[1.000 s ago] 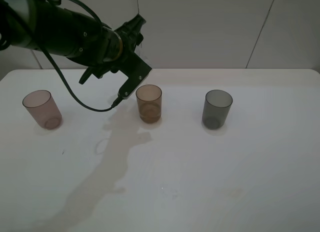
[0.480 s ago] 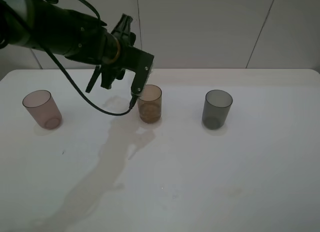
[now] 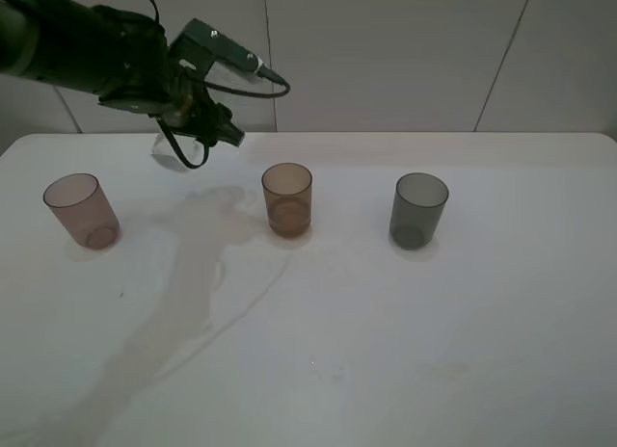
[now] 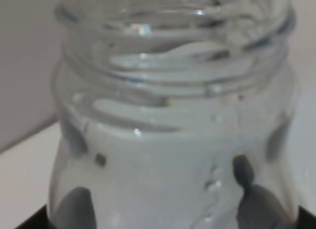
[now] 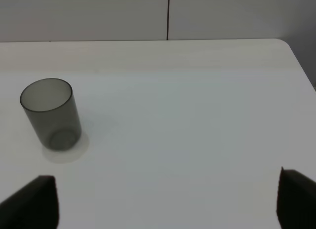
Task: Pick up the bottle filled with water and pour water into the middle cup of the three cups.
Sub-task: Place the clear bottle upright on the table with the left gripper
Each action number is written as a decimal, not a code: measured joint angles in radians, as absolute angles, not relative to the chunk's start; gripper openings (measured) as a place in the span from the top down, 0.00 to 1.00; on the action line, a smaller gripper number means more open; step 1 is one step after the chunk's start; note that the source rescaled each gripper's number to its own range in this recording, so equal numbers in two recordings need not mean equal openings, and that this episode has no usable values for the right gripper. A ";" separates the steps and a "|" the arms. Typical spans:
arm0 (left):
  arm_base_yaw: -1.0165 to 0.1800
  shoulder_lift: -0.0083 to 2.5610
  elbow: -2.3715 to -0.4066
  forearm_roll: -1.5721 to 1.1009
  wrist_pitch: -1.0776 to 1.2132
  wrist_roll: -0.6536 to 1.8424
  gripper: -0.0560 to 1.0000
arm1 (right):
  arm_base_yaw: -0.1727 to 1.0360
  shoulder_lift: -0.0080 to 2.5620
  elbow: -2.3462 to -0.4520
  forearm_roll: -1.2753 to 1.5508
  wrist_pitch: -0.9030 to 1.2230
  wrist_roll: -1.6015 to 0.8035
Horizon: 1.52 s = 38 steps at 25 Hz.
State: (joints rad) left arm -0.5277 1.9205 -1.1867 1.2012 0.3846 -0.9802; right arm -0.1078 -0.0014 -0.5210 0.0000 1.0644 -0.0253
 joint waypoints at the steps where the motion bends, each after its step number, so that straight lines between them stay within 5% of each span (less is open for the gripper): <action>1: -0.514 1.920 -1.187 1.198 0.385 -1.041 0.93 | -0.108 -0.001 -0.521 0.000 1.064 -0.025; 17: -0.311 1.994 -1.187 1.118 -0.114 -1.148 0.93 | -0.108 -0.001 -0.521 0.000 1.064 -0.025; 26: -0.311 2.109 -1.186 0.960 -0.337 -0.793 0.93 | -0.108 -0.001 -0.521 0.000 1.064 -0.025; 38: -0.294 2.110 -1.000 0.420 -0.693 -0.154 0.93 | -0.108 -0.001 -0.521 0.000 1.064 -0.025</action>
State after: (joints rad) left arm -0.2942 2.1104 -0.9998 0.4195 -0.6930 -0.1539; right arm -0.1078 -0.0014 -0.5210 0.0000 1.0644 -0.0253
